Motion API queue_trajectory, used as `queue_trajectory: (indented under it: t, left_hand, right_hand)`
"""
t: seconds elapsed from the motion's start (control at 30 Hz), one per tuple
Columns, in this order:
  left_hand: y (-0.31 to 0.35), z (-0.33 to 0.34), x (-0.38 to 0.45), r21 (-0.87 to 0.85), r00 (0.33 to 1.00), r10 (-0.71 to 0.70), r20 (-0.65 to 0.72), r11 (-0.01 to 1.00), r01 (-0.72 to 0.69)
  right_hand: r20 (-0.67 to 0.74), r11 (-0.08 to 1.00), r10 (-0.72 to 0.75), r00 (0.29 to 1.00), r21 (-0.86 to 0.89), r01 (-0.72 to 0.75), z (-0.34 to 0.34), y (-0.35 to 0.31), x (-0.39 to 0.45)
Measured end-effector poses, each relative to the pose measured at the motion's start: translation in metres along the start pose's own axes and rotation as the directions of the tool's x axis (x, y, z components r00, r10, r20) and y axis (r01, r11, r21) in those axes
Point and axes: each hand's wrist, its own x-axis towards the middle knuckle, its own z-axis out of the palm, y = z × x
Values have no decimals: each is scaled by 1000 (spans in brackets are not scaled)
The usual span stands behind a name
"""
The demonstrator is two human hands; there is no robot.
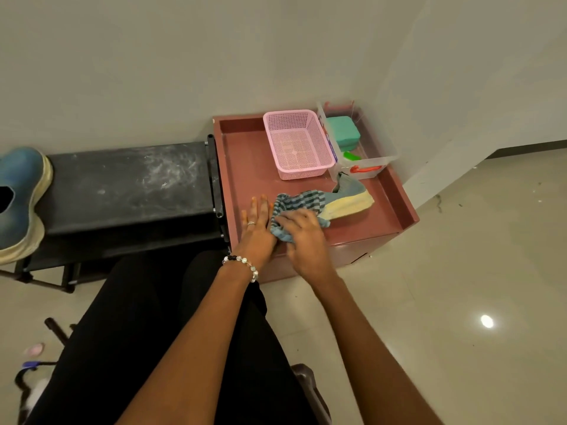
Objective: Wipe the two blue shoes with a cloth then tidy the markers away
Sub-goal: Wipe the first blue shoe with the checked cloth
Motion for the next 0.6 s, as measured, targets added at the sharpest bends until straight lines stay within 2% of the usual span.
queue_trajectory:
  t: [0.1,0.17,0.27,0.37,0.43,0.5,0.6]
  left_hand:
    - [6,2,0,114,998,23,-54,993,-16]
    - [8,6,-2,163,994,52,-95,986,-36]
    - [8,9,-5,211,990,80,-117,976,-54]
    - [9,7,-5,217,990,65,-128,975,-36]
    - [12,6,-4,219,991,54,-119,975,-27]
    - [11,6,-1,193,995,8,-97,981,11]
    - [4,9,3,121,994,-69,-79,990,79]
  right_hand:
    - [112,967,-190,975,-149,206,-14,42,3]
    - [173,940,-161,972,-272,204,-29,73,5]
    - [156,901,47,987,-434,25,-40,104,5]
    - [80,843,299,951,-489,-224,-30,88,6]
    - [70,819,446,893,-433,-375,-14,51,4]
    - [45,849,483,874,-267,-455,3,15,-1]
    - [-47,954,293,955,-54,-295,16,-11,-12]
